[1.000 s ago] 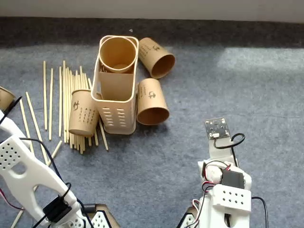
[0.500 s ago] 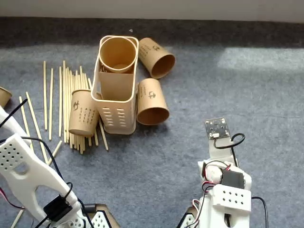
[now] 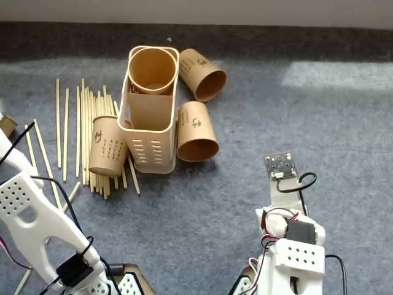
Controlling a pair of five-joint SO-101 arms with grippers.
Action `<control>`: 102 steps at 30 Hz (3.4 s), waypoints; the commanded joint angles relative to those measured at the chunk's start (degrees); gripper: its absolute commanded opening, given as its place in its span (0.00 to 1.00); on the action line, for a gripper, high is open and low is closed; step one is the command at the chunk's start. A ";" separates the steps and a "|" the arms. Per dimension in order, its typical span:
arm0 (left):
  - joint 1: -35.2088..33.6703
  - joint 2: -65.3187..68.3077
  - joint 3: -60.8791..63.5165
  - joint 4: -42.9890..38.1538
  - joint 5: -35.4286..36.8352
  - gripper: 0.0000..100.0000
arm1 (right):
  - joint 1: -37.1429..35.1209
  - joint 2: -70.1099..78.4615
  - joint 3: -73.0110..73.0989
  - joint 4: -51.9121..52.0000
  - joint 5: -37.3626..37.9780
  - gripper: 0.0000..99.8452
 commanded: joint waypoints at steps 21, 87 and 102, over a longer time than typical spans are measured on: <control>8.48 -11.21 -10.51 25.93 -8.88 0.00 | -0.57 -0.75 -0.22 -0.66 0.62 0.25; 50.15 -46.55 12.35 15.91 44.75 0.19 | -0.57 -0.75 -0.04 -1.01 0.62 0.25; 22.64 -48.04 0.40 25.67 20.75 0.25 | -0.48 -0.57 -0.04 -1.01 0.62 0.25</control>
